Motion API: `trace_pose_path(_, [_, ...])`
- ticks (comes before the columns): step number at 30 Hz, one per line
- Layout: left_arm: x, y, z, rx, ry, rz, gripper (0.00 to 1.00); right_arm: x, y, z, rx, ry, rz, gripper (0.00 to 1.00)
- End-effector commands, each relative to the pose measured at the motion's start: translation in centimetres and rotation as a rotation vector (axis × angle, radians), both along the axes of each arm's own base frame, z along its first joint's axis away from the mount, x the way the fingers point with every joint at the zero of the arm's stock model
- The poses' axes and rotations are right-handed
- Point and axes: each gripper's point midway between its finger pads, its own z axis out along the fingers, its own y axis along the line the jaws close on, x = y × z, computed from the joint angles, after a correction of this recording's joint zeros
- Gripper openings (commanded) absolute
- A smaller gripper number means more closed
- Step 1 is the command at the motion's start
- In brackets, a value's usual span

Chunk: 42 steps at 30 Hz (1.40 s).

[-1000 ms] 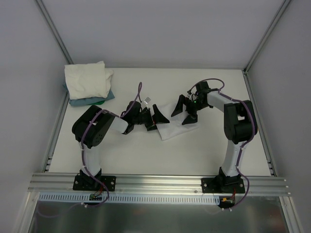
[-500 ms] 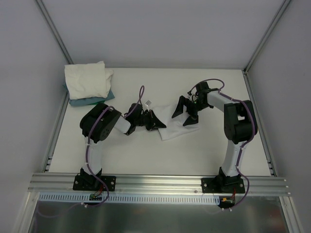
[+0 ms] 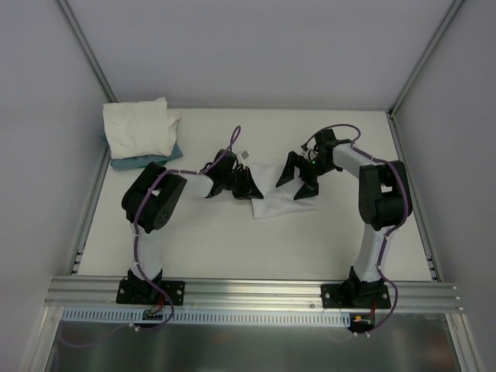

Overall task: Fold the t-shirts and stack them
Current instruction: Put the neatly folded tshirt into the corner of the board with the left arm

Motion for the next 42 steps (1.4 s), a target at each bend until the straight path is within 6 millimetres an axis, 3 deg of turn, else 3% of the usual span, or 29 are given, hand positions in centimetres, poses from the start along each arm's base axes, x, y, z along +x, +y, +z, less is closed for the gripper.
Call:
trace_pose_path(1, [-0.6,3.8,0.1,0.248,-0.042,-0.044,0.00,1.2,0.0,3.6,0.022,-0.101,0.004,0.99])
trace_pose_path(3, [-0.2,4.5,1.5,0.291,-0.090,-0.061,0.00,1.4,0.0,3.9,0.023,-0.109,0.002,0.99])
trace_pose_path(14, [-0.5,9.2,3.0,0.559,-0.126,-0.110,0.00,1.8,-0.4,5.1,0.037,-0.141,-0.013,0.99])
trace_pose_path(21, [1.7,12.9,4.9,0.775,-0.207,-0.073,0.00,1.8,-0.8,5.7,0.043,-0.154,-0.024,0.99])
trace_pose_path(42, [10.4,20.1,10.6,1.047,-0.405,0.048,0.00,0.8,-2.8,7.2,0.044,-0.197,-0.067,0.99])
